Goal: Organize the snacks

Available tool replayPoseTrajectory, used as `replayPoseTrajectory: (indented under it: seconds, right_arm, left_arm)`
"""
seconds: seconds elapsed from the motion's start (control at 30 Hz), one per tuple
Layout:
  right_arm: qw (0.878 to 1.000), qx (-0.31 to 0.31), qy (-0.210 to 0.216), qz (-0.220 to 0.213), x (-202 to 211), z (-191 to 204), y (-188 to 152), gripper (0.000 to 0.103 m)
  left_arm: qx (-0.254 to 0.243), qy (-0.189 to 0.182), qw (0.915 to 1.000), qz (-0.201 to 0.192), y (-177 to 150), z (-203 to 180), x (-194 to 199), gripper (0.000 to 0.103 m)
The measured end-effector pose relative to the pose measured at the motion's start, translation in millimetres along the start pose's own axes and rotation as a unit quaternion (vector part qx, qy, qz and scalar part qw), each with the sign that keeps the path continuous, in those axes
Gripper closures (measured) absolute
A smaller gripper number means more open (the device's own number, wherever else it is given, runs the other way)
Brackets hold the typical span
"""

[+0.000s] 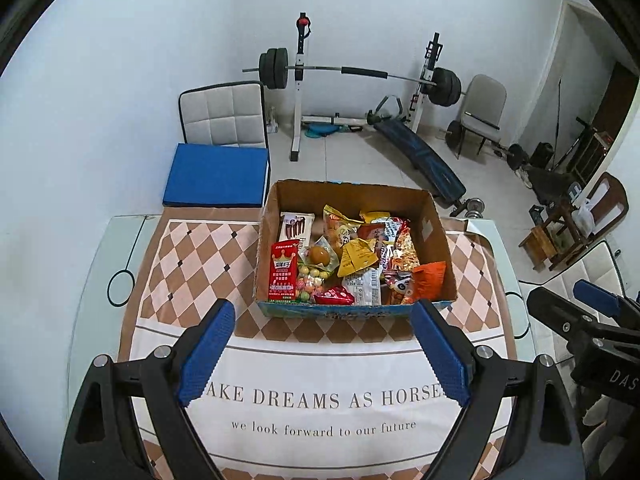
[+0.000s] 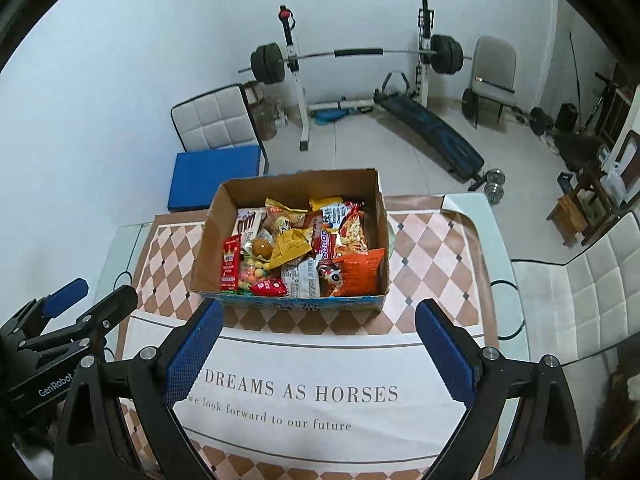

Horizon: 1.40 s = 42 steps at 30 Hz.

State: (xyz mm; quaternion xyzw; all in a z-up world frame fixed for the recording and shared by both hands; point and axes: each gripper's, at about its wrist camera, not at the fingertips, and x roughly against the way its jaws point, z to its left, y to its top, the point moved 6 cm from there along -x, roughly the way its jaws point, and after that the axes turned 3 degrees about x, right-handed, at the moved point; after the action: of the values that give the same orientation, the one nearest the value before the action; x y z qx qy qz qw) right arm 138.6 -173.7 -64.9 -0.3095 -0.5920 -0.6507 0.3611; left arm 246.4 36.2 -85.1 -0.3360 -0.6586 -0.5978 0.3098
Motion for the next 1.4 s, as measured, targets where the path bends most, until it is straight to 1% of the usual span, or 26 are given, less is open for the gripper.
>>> replayPoseTrajectory:
  seconds: [0.2,0.37,0.47,0.67,0.77,0.9,1.0,1.07,1.4]
  right_arm:
    - [1.0,0.014,-0.01,-0.021,38,3,-9,0.004]
    - [0.999,0.027,-0.015,-0.034,67,7,-19,0.004]
    - [0.999,0.033,-0.018,-0.039,80,10,-24,0.004]
    - [0.999,0.034,-0.017,-0.036,92,12,-36,0.004]
    - [0.999,0.033,-0.017,-0.034,93,12,-40,0.004]
    - [0.999,0.031,-0.019,-0.032,90,11,-42,0.004]
    - [0.999,0.032,-0.02,-0.033,84,11,-42,0.004]
    - [0.999,0.029,-0.024,-0.033,78,10,-41,0.002]
    - [0.998,0.009,-0.047,-0.042,44,1,-26,0.001]
  left_arm:
    - [-0.003,0.01,0.9999,-0.013,-7,1,24,0.013]
    - [-0.01,0.023,0.999,-0.036,-13,-1,44,0.013]
    - [-0.017,0.032,0.9982,-0.048,-16,-3,53,0.013]
    - [-0.017,0.032,0.9974,-0.063,-21,-4,68,0.013]
    - [-0.017,0.034,0.9968,-0.071,-22,-4,75,0.013]
    - [-0.018,0.034,0.9967,-0.072,-24,-6,74,0.013]
    - [-0.015,0.035,0.9966,-0.073,-22,-6,67,0.013]
    - [-0.015,0.038,0.9961,-0.078,-21,-7,65,0.013]
    - [-0.008,0.055,0.9948,-0.085,-10,0,42,0.013]
